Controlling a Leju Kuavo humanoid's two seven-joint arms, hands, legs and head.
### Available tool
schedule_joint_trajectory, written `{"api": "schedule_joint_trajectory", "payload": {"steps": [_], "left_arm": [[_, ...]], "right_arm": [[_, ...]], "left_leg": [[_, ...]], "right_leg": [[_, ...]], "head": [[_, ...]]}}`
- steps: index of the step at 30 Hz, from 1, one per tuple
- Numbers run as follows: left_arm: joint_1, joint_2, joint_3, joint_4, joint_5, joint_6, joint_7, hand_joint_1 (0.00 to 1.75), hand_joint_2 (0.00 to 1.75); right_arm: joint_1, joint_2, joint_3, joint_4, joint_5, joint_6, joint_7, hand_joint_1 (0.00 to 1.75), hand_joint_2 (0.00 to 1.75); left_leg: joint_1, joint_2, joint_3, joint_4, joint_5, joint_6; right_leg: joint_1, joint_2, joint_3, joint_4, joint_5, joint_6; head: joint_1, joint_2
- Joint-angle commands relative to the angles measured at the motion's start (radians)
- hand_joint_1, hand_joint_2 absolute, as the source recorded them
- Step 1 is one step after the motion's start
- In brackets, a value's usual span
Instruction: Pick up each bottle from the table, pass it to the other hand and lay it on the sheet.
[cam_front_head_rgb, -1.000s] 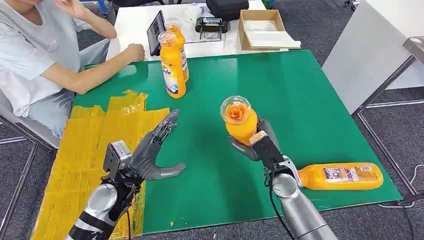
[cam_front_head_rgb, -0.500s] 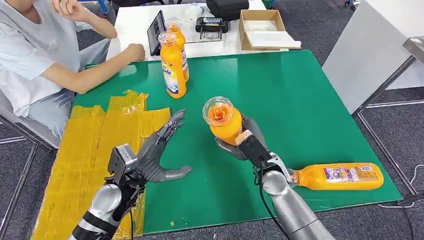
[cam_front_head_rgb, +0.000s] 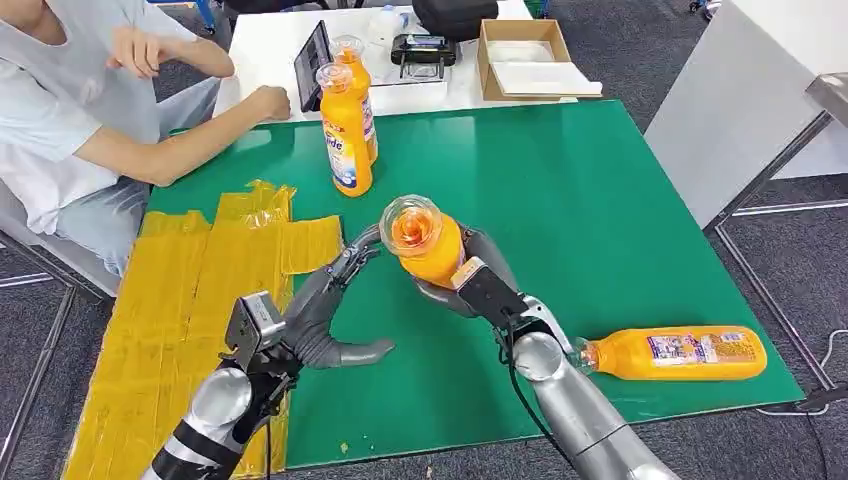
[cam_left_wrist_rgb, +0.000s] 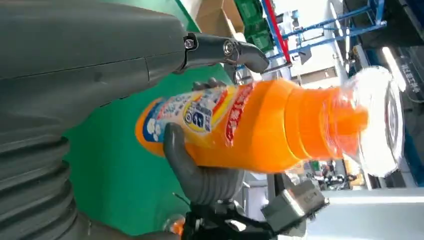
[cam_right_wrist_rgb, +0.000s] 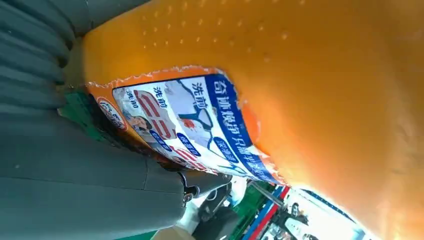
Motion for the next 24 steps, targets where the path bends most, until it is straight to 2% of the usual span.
{"api": "schedule_joint_trajectory", "payload": {"steps": [1, 5, 14, 19, 24], "left_arm": [[-0.036, 0.012, -0.046, 0.018, -0.011, 0.007, -0.004, 0.00, 1.75], [-0.031, 0.008, -0.051, 0.003, -0.049, 0.032, -0.013, 0.00, 1.75], [-0.020, -0.005, -0.056, -0.007, -0.045, 0.044, -0.011, 0.00, 1.75], [-0.026, -0.009, -0.058, -0.010, -0.042, 0.044, -0.011, 0.00, 1.75], [-0.026, -0.009, -0.058, -0.010, -0.042, 0.044, -0.011, 0.00, 1.75]], "right_arm": [[-0.083, 0.002, 0.068, 0.090, 0.009, 0.034, -0.001, 1.75, 1.75], [-0.087, 0.009, 0.091, 0.087, -0.012, 0.098, 0.006, 1.75, 1.75], [-0.101, 0.005, 0.120, 0.117, -0.005, 0.133, -0.012, 1.75, 1.75], [-0.109, 0.004, 0.130, 0.122, 0.006, 0.139, -0.020, 1.75, 1.75], [-0.109, 0.004, 0.130, 0.122, 0.006, 0.139, -0.020, 1.75, 1.75]], "left_leg": [[0.002, 0.002, 0.004, 0.001, -0.002, -0.003], [0.000, 0.001, 0.002, 0.000, -0.001, -0.002], [0.002, 0.002, 0.006, 0.002, -0.003, -0.003], [0.001, 0.001, 0.002, 0.000, -0.001, -0.002], [0.001, 0.001, 0.004, 0.001, -0.002, -0.003]], "right_leg": [[0.002, 0.001, 0.005, 0.000, -0.001, -0.002], [0.000, 0.000, 0.002, 0.000, 0.000, -0.001], [0.002, 0.001, 0.007, 0.000, -0.002, -0.003], [0.001, 0.000, 0.002, 0.000, 0.000, -0.001], [0.001, 0.000, 0.004, 0.000, -0.001, -0.002]], "head": [[0.000, 0.000], [0.000, 0.000], [0.000, 0.000], [0.000, 0.000], [0.000, 0.000]]}}
